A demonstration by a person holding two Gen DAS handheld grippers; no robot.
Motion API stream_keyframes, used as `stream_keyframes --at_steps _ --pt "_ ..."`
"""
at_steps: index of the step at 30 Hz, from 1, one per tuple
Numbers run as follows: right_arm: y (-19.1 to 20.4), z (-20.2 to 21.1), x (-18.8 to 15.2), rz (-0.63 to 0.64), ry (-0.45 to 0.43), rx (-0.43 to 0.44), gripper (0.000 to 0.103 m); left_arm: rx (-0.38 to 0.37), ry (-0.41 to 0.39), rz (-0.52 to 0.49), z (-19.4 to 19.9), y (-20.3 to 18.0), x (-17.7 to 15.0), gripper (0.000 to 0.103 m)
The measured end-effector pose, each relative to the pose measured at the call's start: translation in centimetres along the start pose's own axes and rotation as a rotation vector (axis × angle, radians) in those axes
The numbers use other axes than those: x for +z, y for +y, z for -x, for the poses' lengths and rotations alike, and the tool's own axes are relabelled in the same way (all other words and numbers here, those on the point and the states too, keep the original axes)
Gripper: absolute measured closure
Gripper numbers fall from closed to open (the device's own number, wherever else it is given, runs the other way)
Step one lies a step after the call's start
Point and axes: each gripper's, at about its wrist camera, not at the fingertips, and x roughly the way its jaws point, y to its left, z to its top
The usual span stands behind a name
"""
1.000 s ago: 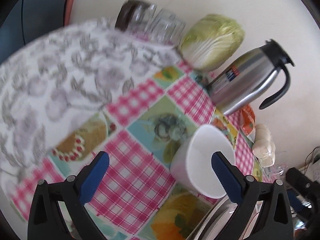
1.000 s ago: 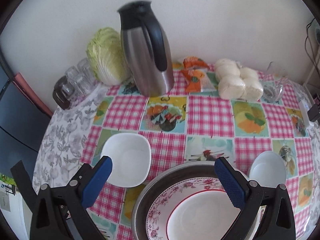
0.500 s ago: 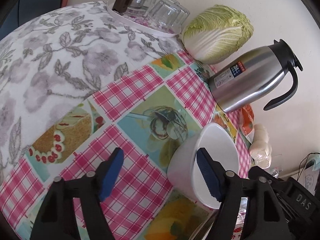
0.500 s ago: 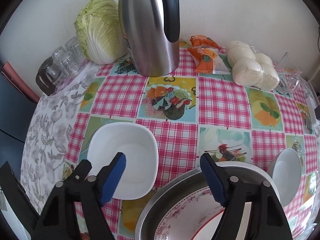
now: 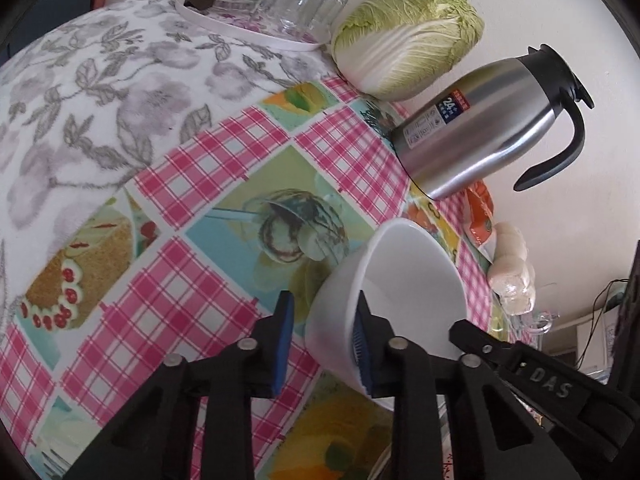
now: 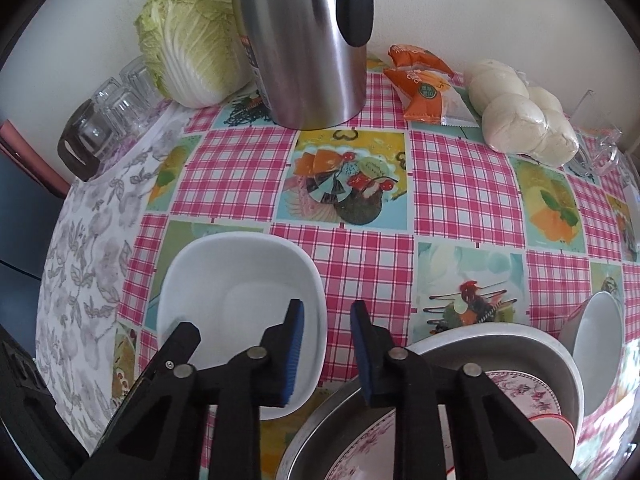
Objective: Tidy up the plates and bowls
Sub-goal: 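Close the right gripper on the white square bowl rim, then lift the white square bowl with the right gripper and carry it over the basin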
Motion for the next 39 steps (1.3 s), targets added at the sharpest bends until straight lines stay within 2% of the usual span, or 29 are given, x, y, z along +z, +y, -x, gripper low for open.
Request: stream_keyframes --at_steps 3,10,12,14,16,23,29,35,39 --pt "0.1 -0.5 -0.2 0.007 0.007 0.003 0.092 -0.015 0.008 -0.011 0.0 -0.3 -0.1 0.085" --pt "0.6 -2.3 -1.0 0.005 0.059 0.002 0.093 -0.001 -0.001 -0.014 -0.4 -0.5 -0.3 0.085" --pt "0.7 -2.4 -1.1 0.015 0.055 -0.005 0.094 0.004 -0.001 -0.007 -0.5 -0.4 -0.3 0.082" --pt "0.7 -2.3 -1.1 0.017 0.056 0.000 0.094 0.019 -0.006 0.011 -0.7 -0.1 -0.4 0.074" --pt "0.7 -2.3 -1.1 0.018 0.057 0.001 0.094 0.002 0.006 0.020 -1.0 0.2 -0.4 0.073" --pt "0.8 -2.2 -1.2 0.024 0.064 0.000 0.094 0.047 0.028 -0.001 -1.8 0.0 -0.8 0.070" --pt "0.7 -2.0 -1.3 0.028 0.062 0.011 0.094 0.023 0.032 0.005 -1.5 0.1 -0.8 0.081" --pt "1.3 -1.0 -1.5 0.050 0.050 0.020 0.094 0.026 0.047 0.031 -0.7 0.7 -0.7 0.082" --pt "1.6 0.2 -1.7 0.058 0.030 0.041 0.094 0.029 0.015 0.021 0.9 0.5 -0.5 0.083"
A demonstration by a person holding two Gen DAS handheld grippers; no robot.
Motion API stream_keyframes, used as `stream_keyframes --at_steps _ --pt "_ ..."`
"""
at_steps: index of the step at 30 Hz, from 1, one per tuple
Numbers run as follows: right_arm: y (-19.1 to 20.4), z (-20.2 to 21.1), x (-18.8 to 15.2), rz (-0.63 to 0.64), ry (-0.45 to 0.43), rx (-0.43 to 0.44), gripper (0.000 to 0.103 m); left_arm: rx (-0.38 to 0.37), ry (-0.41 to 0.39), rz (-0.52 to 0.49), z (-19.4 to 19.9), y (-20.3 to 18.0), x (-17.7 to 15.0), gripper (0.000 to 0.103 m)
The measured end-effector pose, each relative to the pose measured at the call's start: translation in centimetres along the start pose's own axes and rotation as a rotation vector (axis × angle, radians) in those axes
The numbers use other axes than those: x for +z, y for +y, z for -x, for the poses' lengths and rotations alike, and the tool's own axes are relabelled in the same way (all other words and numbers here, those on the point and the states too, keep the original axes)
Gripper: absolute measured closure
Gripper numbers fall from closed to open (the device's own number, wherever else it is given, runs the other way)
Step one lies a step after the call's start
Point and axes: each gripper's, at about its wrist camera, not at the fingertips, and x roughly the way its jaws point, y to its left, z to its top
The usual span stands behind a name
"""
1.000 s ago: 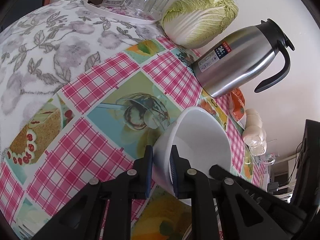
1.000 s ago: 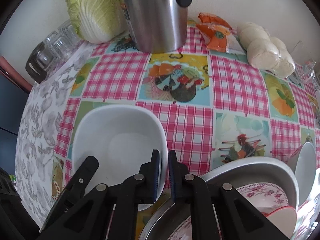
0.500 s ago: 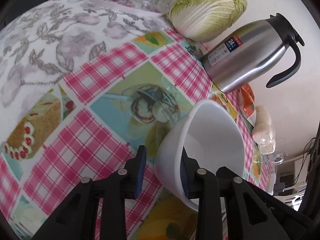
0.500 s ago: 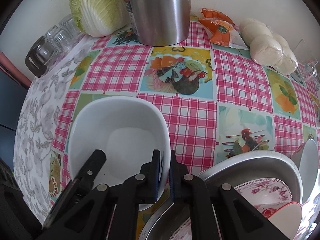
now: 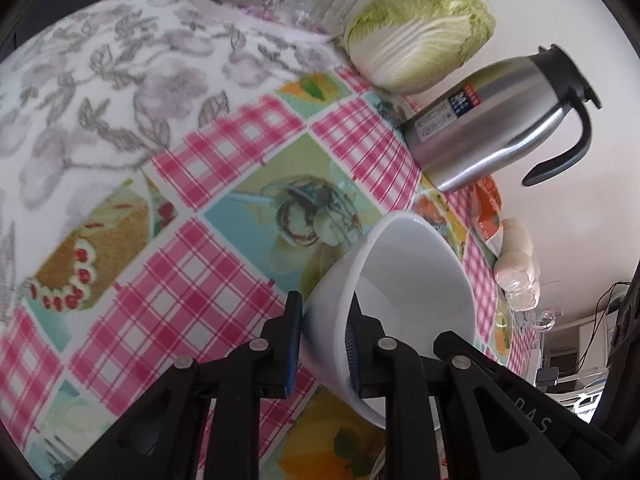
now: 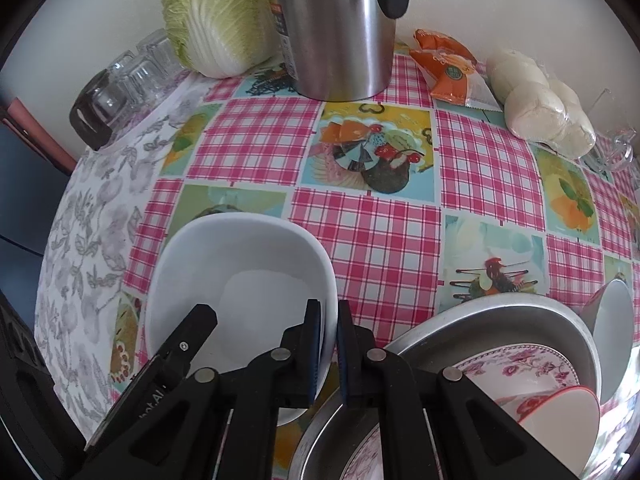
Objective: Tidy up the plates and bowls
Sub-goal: 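Lift the white square bowl with the right gripper and carry it over the basin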
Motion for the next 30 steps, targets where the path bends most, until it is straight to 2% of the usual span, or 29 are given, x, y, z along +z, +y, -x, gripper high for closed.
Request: stream_keyframes --at_steps 14,20,30 --pt "-0.1 7.6 -1.5 0.000 -0.141 0.130 0.094 -0.067 -0.142 -0.044 7.6 -2.2 0.0 0.083" --pt "-2.0 10.8 -2.8 -0.043 -0.219 0.205 0.094 -0.073 -0.211 -0.122 10.8 -4.7 -0.8 0.083" --pt "-4.7 15.4 -5.4 -0.078 -0.327 0.209 0.094 -0.089 -0.268 -0.217 13.9 -8.0 -4.1 0.083"
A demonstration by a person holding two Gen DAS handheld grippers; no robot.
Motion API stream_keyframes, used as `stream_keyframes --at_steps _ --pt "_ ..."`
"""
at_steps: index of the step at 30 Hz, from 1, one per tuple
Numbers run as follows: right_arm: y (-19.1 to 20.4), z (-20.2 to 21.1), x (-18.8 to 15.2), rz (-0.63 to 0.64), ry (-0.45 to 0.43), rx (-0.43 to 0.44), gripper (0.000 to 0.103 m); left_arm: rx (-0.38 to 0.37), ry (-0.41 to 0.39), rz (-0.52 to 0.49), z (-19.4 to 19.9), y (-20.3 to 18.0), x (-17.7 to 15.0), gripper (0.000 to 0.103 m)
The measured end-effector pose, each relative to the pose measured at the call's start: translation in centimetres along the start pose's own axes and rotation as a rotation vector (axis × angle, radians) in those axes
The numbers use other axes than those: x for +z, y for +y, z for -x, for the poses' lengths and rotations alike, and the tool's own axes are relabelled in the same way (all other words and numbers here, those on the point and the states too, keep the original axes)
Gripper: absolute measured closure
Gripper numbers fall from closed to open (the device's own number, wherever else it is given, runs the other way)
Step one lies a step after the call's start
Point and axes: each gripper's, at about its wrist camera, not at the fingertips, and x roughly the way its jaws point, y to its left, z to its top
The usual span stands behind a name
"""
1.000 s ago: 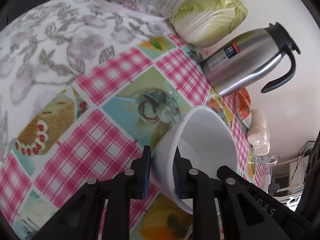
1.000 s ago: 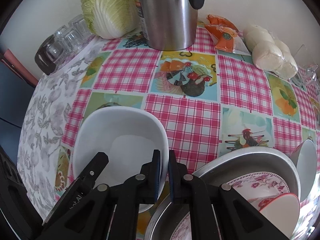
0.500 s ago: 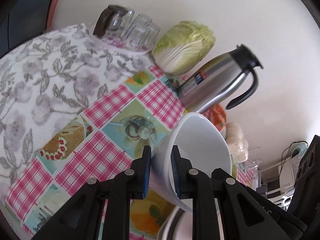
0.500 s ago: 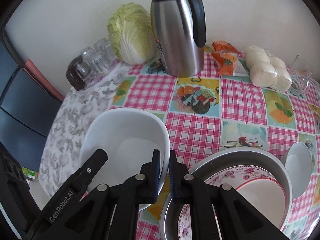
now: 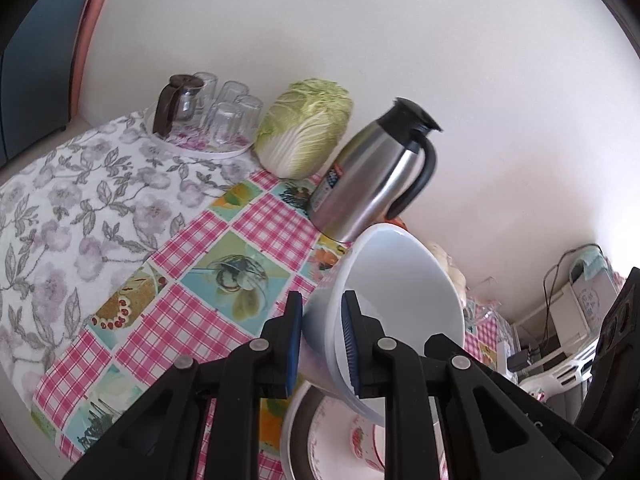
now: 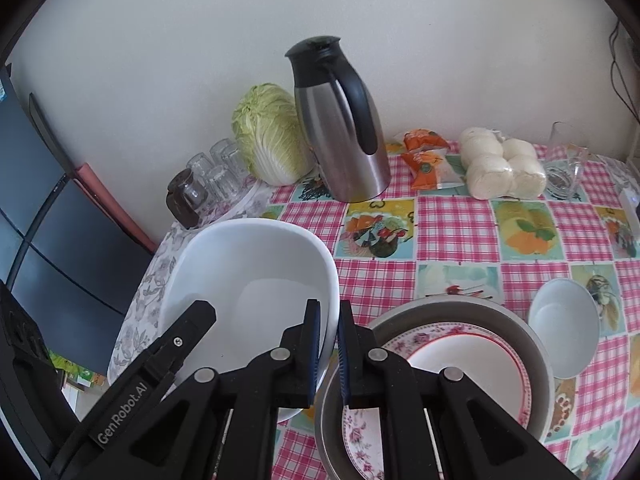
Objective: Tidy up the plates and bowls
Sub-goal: 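Lift the white square bowl with the right gripper and carry it over the basin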
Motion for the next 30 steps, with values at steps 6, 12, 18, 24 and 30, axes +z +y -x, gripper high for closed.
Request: stream_keyframes --at_steps 6,12,18,24,30 --pt "-1.9 1.8 -1.3 -0.044 -0.030 0.016 0.093 -0.008 -0.002 -0.045 1.0 -1.7 -1.0 0.083" --pt "-4.1 3.3 -2.8 -0.104 -0.068 0.047 0.093 0.001 -0.022 -0.115 2.1 -4.0 -2.2 0.083" --pt "-6.0 4.2 -4.2 -0.139 -0.098 0.058 0.093 0.012 -0.025 -0.175 2.4 -5.7 -3.6 0.083" --pt "-8.5 4.5 -5.0 -0.190 -0.110 0.073 0.093 -0.003 0.013 -0.206 1.5 -6.9 -4.8 0.083" --pt "-10.6 5.2 -5.3 -0.219 -0.124 0.070 0.092 -0.012 0.048 -0.237 0.5 -8.5 -5.9 0.083"
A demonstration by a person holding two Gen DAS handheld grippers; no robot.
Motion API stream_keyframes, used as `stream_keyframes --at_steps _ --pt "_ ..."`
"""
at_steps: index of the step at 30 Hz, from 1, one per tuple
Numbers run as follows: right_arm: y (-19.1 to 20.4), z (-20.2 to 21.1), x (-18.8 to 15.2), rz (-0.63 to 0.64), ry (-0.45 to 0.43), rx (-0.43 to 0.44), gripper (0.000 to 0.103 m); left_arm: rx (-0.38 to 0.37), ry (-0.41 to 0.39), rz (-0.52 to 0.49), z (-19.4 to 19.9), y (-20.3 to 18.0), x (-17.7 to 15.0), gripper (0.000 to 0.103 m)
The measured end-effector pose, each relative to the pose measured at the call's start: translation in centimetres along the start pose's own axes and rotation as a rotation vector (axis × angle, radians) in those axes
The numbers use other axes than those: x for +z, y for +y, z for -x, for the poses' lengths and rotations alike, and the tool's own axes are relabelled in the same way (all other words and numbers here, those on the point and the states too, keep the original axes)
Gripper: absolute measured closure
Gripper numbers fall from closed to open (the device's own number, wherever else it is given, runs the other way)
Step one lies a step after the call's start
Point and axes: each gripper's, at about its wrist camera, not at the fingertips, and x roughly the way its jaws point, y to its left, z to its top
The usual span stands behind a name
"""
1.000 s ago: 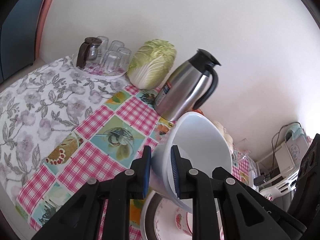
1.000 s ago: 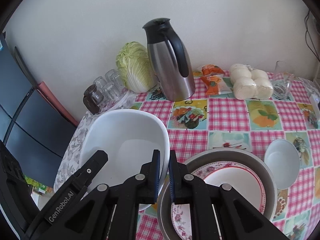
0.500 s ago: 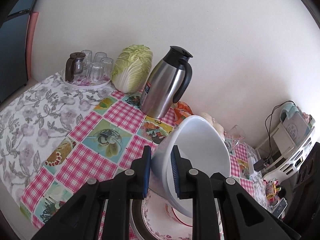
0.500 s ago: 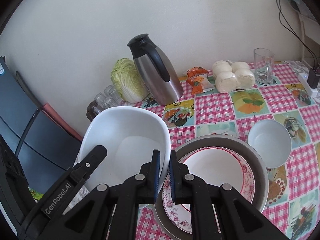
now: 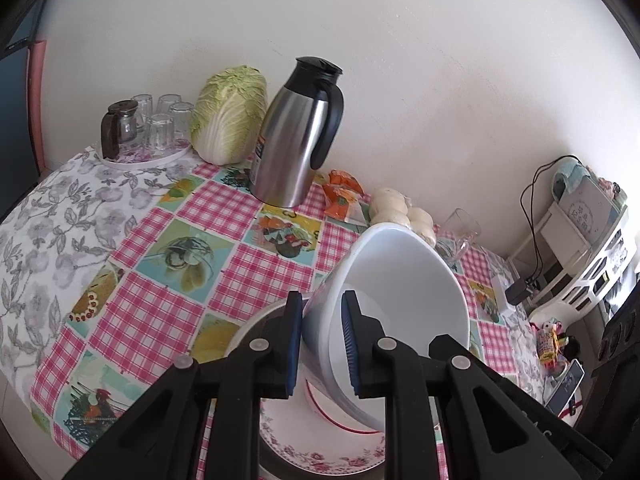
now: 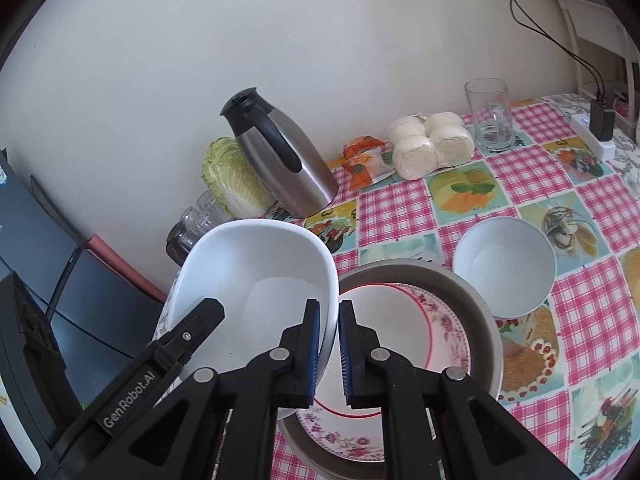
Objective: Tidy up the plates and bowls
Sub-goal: 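Lift the white square bowl with the right gripper and carry it over the basin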
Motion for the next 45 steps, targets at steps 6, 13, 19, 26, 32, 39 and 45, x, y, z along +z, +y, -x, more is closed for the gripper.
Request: stream_keyframes --at_steps 6,13,19,26,32,39,45 --pt "-2.1 0.9 0.4 -0.038 -0.010 0.002 0.092 0.002 0.024 -0.042 -0.8 -1.9 -0.8 0.083" --pt "-3.2 1.2 0.7 -0.055 -0.006 0.003 0.090 0.023 0.062 -0.081 -1.8 -3.2 -1.6 0.083" --pt "-3.2 0.9 0.6 -0.044 0.008 -0.010 0.089 0.048 0.092 -0.087 -2.6 -3.2 -1.9 0.083" --pt "-3.0 0.1 0.2 -0.027 0.035 -0.041 0.089 0.070 0.139 -0.079 -3.8 -2.6 -2.2 0.083" --pt "-3.2 -0.6 0.0 -0.037 0.054 -0.050 0.088 0.072 0.174 -0.067 -4.7 -2.1 -2.6 0.083" --pt "-3.5 -1.0 0.0 -0.047 0.066 -0.052 0.088 0.074 0.191 -0.063 -5.2 -1.9 -2.7 0.083" --pt "-4.0 -1.4 0.0 -0.067 0.083 -0.049 0.088 0.072 0.205 -0.051 -5.5 -1.7 -2.8 0.083"
